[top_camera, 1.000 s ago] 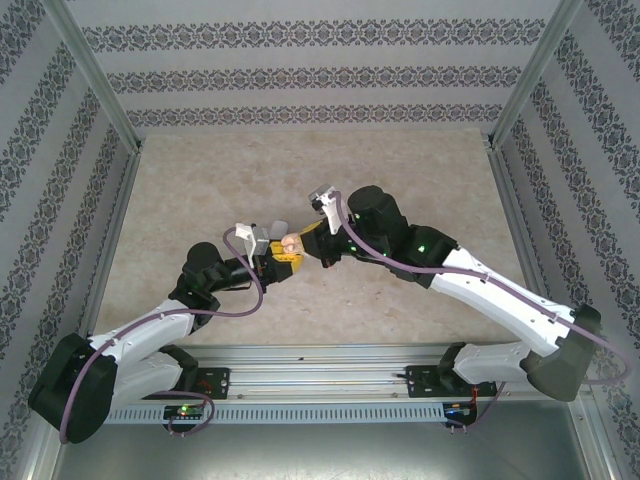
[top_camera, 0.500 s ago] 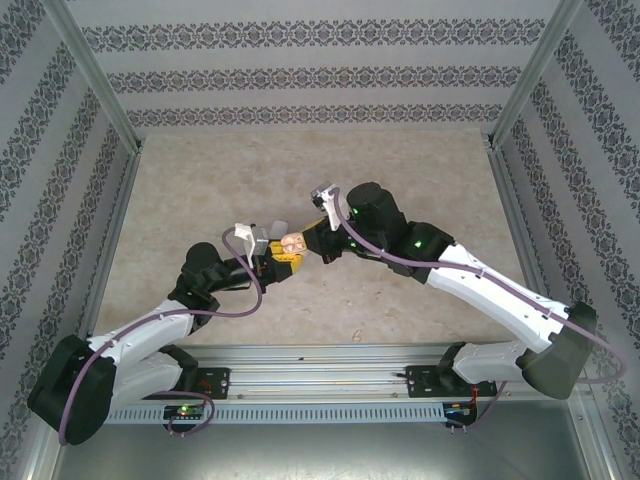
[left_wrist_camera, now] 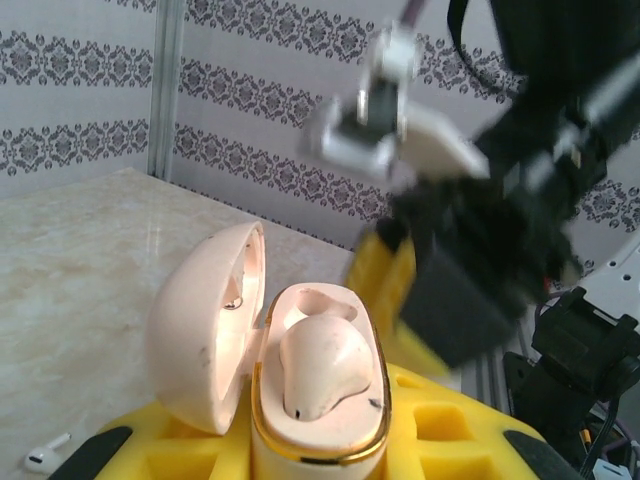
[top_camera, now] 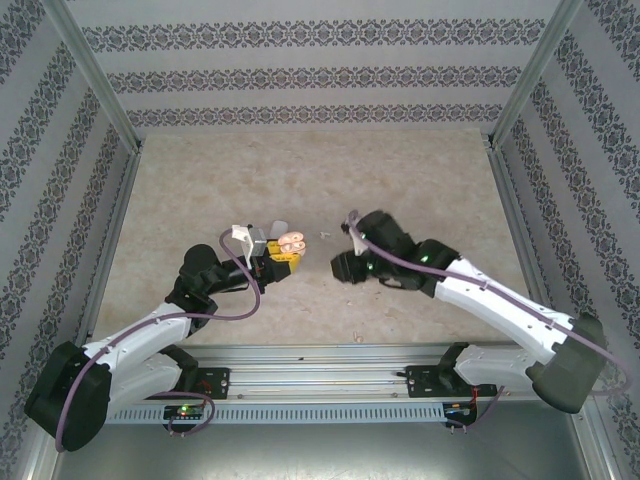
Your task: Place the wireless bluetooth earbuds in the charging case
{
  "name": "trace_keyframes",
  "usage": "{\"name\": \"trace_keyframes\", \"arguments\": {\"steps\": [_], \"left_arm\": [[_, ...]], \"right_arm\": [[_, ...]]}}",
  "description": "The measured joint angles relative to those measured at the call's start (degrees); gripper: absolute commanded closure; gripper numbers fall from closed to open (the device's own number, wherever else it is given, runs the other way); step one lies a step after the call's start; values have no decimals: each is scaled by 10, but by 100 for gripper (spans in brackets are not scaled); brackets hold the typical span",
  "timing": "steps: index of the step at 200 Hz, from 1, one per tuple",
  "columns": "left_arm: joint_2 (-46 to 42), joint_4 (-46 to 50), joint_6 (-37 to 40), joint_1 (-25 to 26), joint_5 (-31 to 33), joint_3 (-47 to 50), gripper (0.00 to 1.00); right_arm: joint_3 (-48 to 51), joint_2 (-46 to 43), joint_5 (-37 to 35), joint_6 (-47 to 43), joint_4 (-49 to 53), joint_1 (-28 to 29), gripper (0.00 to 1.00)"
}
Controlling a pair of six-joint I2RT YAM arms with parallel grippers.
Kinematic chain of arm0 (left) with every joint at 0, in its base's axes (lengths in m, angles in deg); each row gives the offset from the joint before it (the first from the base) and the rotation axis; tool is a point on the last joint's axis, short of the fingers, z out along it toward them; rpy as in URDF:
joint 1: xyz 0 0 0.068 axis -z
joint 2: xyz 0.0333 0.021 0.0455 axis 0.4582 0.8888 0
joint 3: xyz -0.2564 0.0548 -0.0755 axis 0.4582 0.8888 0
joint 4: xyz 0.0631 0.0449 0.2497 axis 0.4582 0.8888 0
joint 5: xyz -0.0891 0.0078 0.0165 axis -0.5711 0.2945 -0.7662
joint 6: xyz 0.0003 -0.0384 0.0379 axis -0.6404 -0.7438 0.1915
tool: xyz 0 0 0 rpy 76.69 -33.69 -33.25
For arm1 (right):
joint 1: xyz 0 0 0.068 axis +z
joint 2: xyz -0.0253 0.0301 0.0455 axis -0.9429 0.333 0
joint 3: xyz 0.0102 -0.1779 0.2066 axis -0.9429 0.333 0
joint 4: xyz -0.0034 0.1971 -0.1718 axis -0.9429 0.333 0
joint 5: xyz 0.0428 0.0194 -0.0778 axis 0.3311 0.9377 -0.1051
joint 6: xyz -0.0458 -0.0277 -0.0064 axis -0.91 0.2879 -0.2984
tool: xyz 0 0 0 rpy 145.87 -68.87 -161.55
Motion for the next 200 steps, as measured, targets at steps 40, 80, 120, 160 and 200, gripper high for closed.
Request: {"name": "trace_keyframes", "arguments": {"steps": [40, 80, 120, 160, 200], "left_arm": [[-1, 7, 3, 0, 4, 9, 92], [-6, 7, 3, 0, 5, 13, 92], [-25, 18, 6, 0, 5, 20, 92], [-30, 24, 10, 0, 8, 21, 92], [-30, 24, 11, 0, 9, 21, 92]], "right_arm": [[137, 45, 1, 90, -10, 75, 78], [161, 91, 8, 142, -49, 121, 84], [161, 106, 12, 166, -67, 138, 88], [161, 106, 14, 180, -62, 148, 89], [161, 99, 17, 186, -31, 153, 89]]}}
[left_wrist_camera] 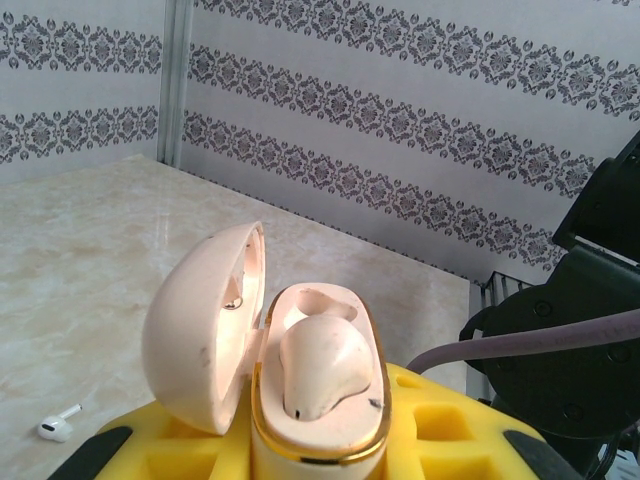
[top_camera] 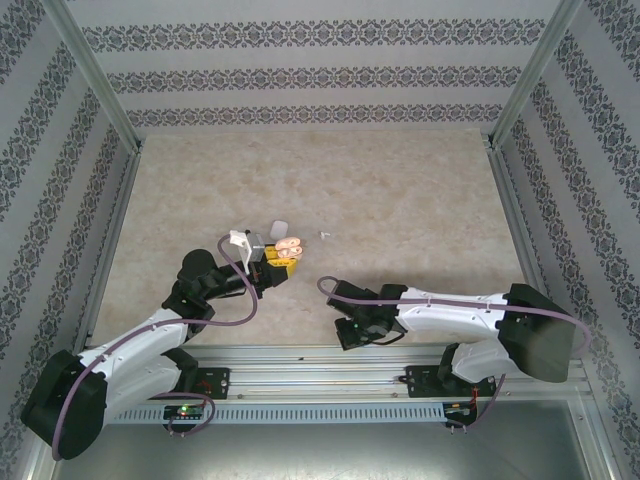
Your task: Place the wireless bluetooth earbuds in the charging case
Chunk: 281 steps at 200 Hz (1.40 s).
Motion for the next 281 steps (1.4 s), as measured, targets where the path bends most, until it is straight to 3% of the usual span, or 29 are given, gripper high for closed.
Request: {"name": "trace_keyframes", "arguments": {"steps": [63, 150, 213, 258, 281], "left_arm": [[8, 0, 0, 0, 0, 0, 92], [3, 9, 2, 0, 0, 0, 91], [-9, 25, 4, 0, 8, 0, 91], [-18, 31, 7, 0, 11, 0, 91], [-21, 33, 7, 0, 11, 0, 90]], "right_arm": [[0, -3, 1, -4, 39, -17, 88], [-38, 50, 24, -84, 61, -96, 88], [-114, 79, -38, -174, 109, -181, 88], [-150, 62, -54, -197, 119, -215, 81], [-134, 50, -50, -200, 113, -220, 70]]}}
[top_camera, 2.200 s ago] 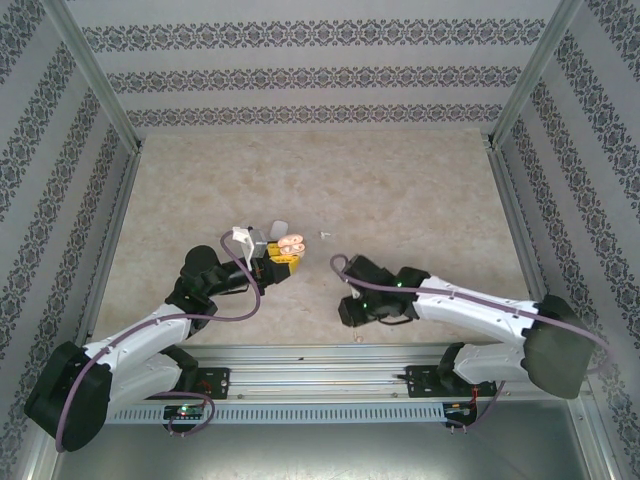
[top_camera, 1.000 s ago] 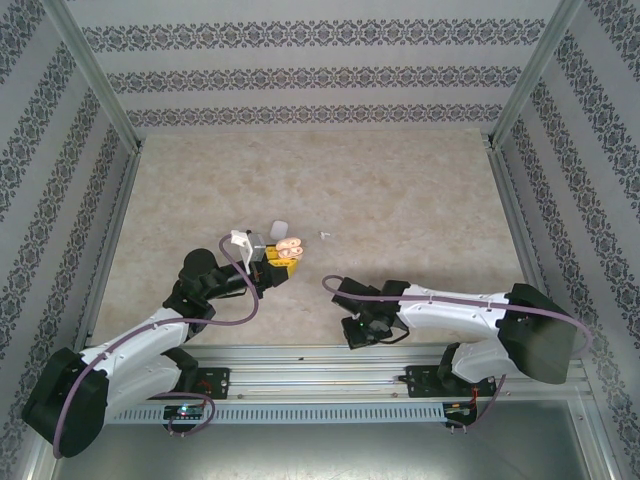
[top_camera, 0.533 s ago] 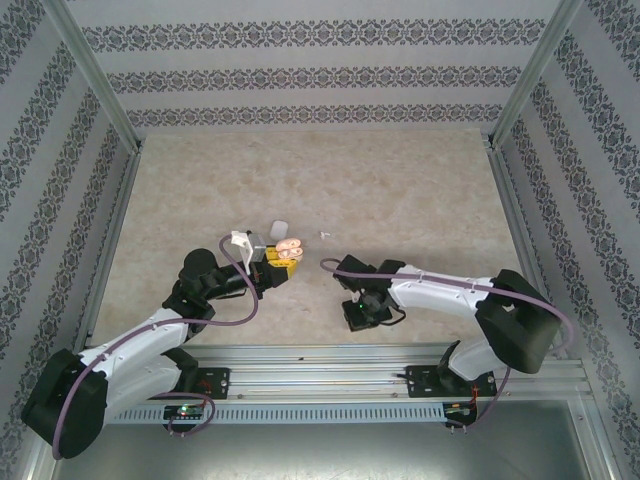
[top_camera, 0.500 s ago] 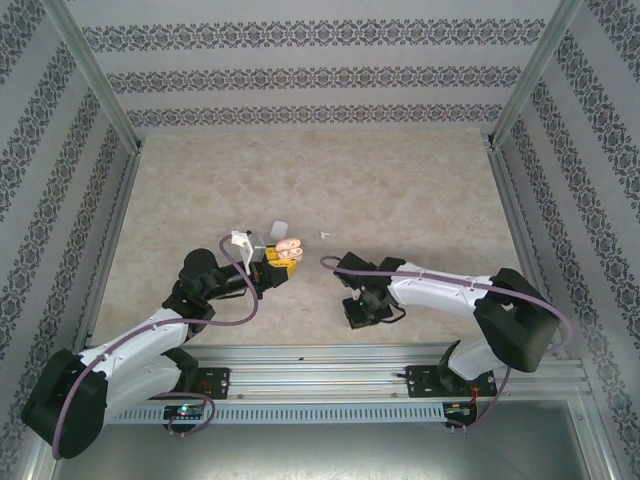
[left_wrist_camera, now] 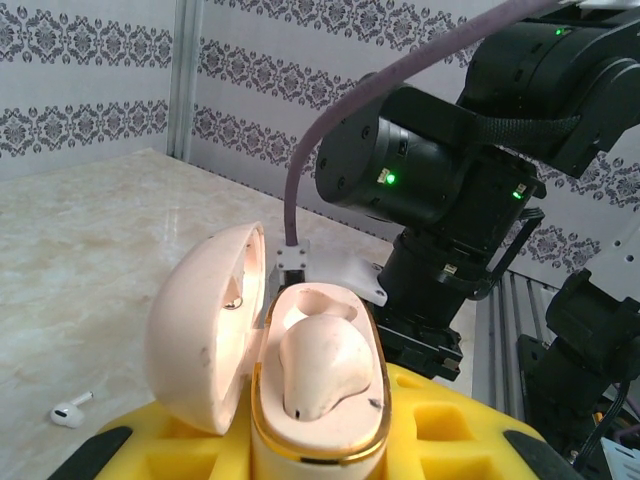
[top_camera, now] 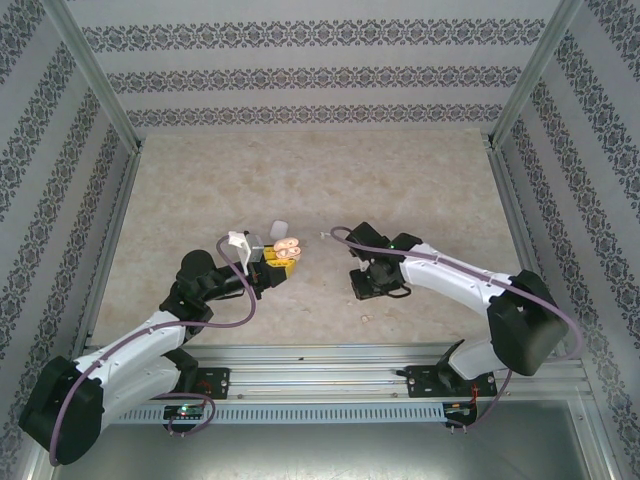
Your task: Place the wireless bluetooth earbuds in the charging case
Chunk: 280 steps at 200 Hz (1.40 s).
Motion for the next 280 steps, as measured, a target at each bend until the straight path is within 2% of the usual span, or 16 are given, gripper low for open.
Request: {"name": "trace_keyframes", "arguments": {"steps": [24, 61, 104, 128, 183, 234, 280], "left_arm": [[0, 1, 0, 0, 0, 0, 90], [-2, 3, 0, 0, 0, 0, 90], [-14, 10, 2, 0, 4, 0, 89], [-7, 9, 2, 0, 4, 0, 89], [23, -3, -1, 0, 3, 0, 89], [7, -2, 0, 0, 2, 0, 89], [0, 6, 6, 0, 4, 0, 89]], "right_arm": [[45, -8, 15, -5, -17, -12, 67], [90, -17, 25, -1, -17, -40, 74], [145, -129, 45, 36, -5, -35, 82], [171, -149, 55, 68, -5, -3, 86], [167, -62, 66, 104, -59, 55, 89], [117, 4, 69, 101, -23, 49, 91], [85, 43, 106, 90, 3, 15, 91]]}}
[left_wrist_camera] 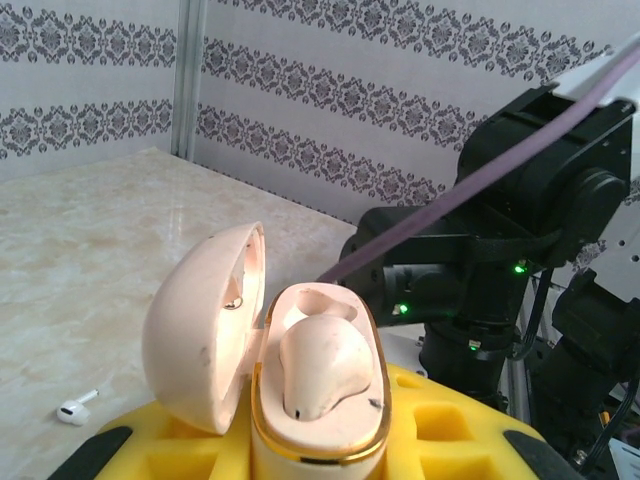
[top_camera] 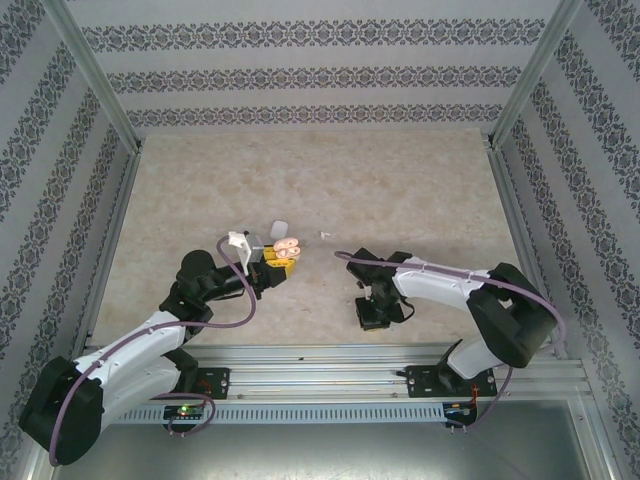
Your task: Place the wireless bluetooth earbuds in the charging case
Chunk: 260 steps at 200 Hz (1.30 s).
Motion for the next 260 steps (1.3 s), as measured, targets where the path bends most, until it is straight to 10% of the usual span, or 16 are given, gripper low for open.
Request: {"name": "trace_keyframes", "arguments": {"steps": [162, 212, 260], "left_arm": [[30, 12, 6, 0, 0, -3, 89], [35, 13, 6, 0, 0, -8, 89], [35, 13, 6, 0, 0, -8, 89]], "right_arm": [[-90, 56, 91, -13, -204, -110, 91], [-99, 30, 74, -32, -181, -142, 58], [-124, 37, 0, -46, -126, -86, 52]]}}
